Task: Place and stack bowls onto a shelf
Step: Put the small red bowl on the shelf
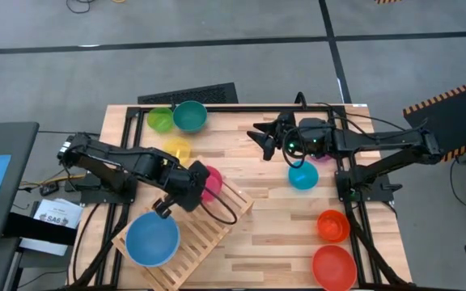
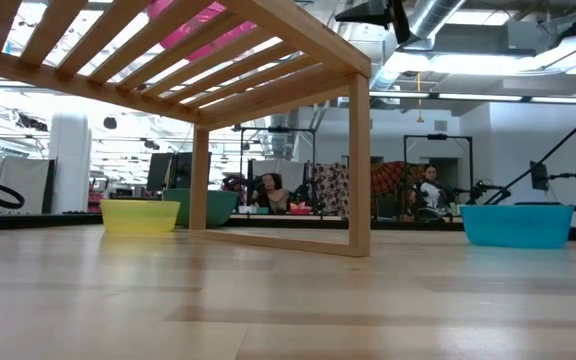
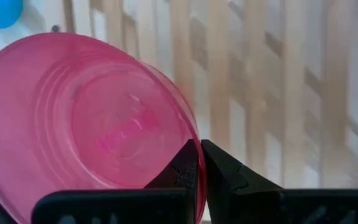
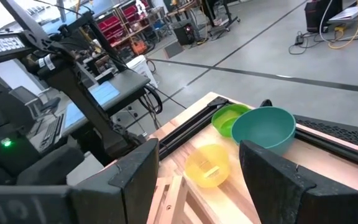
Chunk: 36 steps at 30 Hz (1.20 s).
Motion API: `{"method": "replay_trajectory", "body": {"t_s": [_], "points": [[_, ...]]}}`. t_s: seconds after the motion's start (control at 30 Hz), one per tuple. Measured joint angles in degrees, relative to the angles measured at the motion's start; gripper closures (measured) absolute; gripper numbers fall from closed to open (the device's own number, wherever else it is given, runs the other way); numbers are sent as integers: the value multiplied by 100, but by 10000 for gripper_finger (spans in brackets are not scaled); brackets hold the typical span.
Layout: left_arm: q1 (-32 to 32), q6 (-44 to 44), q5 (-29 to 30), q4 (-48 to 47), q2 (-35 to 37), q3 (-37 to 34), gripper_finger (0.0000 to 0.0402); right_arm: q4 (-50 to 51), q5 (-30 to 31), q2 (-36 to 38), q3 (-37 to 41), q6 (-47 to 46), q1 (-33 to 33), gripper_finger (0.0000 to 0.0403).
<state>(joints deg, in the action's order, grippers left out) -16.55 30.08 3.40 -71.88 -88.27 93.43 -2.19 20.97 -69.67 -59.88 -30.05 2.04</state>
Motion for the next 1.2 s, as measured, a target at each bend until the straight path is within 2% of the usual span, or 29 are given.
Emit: {"method": "replay_trajectory", "body": {"t_s": [0.27, 0.63, 0.77, 0.87, 0.97, 1.03, 1.13, 1.2], "points": [[4, -167, -148, 40, 0, 0, 390, 0, 0, 0, 0, -1, 0, 154], [10, -626, -291, -89, -226, 12, 290, 15, 2, -2, -7, -1, 0, 154], [24, -635, -308, -302, -245, 332, 261, 19, 4, -2, -7, -1, 0, 154], [145, -492, -45, -338, -238, 811, 250, 19, 4, -2, -7, -1, 0, 154], [464, -661, 141, -101, -217, 1239, 250, 19, 4, -2, -7, -1, 0, 154], [785, -939, 152, 218, -187, 1277, 263, 16, 4, -2, -7, -1, 0, 154], [1326, -1278, 81, 500, -155, 1082, 307, -58, 4, -2, -7, -8, 0, 154], [1657, -1613, 33, 799, -158, 807, 354, -187, 12, -2, -7, -4, 0, 154]]}}
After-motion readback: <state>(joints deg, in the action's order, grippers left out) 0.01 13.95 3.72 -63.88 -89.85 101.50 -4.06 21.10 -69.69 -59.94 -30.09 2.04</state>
